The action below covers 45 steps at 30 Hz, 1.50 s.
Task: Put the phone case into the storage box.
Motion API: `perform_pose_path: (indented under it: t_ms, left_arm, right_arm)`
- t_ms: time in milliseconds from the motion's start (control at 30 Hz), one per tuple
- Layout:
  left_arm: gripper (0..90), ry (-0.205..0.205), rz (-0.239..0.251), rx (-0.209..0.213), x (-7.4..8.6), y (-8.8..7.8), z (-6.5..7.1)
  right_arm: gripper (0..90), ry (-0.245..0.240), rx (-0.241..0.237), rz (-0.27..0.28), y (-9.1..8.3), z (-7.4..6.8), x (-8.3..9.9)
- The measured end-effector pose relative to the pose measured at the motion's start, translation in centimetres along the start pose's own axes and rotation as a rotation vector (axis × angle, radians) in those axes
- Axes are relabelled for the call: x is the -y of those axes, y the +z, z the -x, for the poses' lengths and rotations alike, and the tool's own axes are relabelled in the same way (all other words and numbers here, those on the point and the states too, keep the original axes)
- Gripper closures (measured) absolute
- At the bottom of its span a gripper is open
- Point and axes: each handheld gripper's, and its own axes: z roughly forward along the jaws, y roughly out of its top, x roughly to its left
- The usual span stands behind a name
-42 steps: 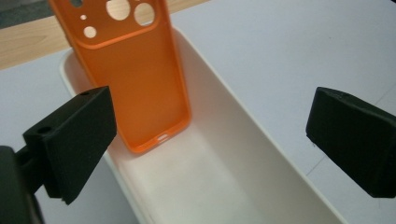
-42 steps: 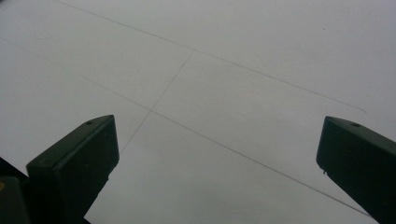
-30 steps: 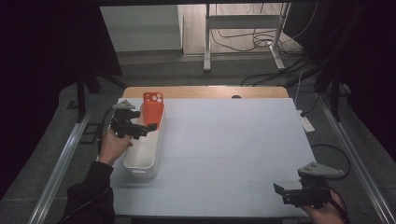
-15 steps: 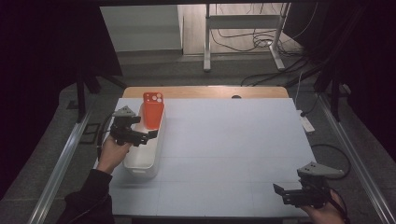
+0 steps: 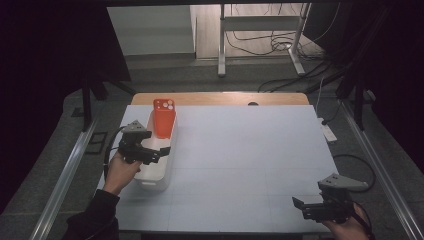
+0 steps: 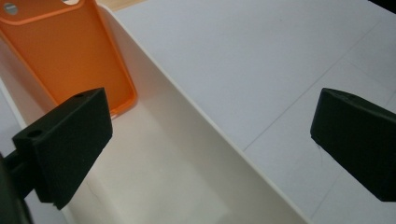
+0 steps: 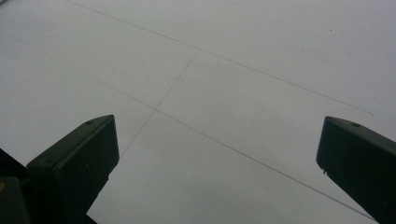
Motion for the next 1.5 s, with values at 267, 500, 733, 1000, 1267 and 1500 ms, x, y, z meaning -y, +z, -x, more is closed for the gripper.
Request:
perform_pose_path:
  t_ms: [267, 500, 733, 1000, 1267, 1500]
  left_arm:
    - [0.0, 0.006, 0.015, -0.007, 0.6, -0.9, 0.8]
    - [0.0, -0.008, 0.025, -0.012, 1.5, -1.8, 1.3]
    - [0.0, -0.016, 0.029, -0.015, 2.3, -2.6, 1.9]
    - [0.0, -0.018, 0.032, -0.021, 3.1, -3.4, 2.4]
    - [0.0, -0.018, 0.03, -0.035, 4.0, -4.3, 3.1]
    - [0.0, -0.019, 0.027, -0.05, 4.6, -4.9, 3.4]
  right_arm:
    - [0.0, -0.001, 0.001, 0.001, 0.0, 0.0, 0.0]
    - [0.0, -0.001, 0.001, 0.001, 0.0, 0.0, 0.0]
    - [0.0, -0.003, 0.002, -0.001, 0.0, 0.0, 0.0]
    - [0.0, -0.005, 0.001, -0.002, 0.0, -0.1, 0.0]
    - [0.0, -0.004, 0.001, -0.002, 0.0, -0.1, 0.0]
    - [0.0, -0.003, 0.001, -0.002, 0.0, 0.0, 0.0]
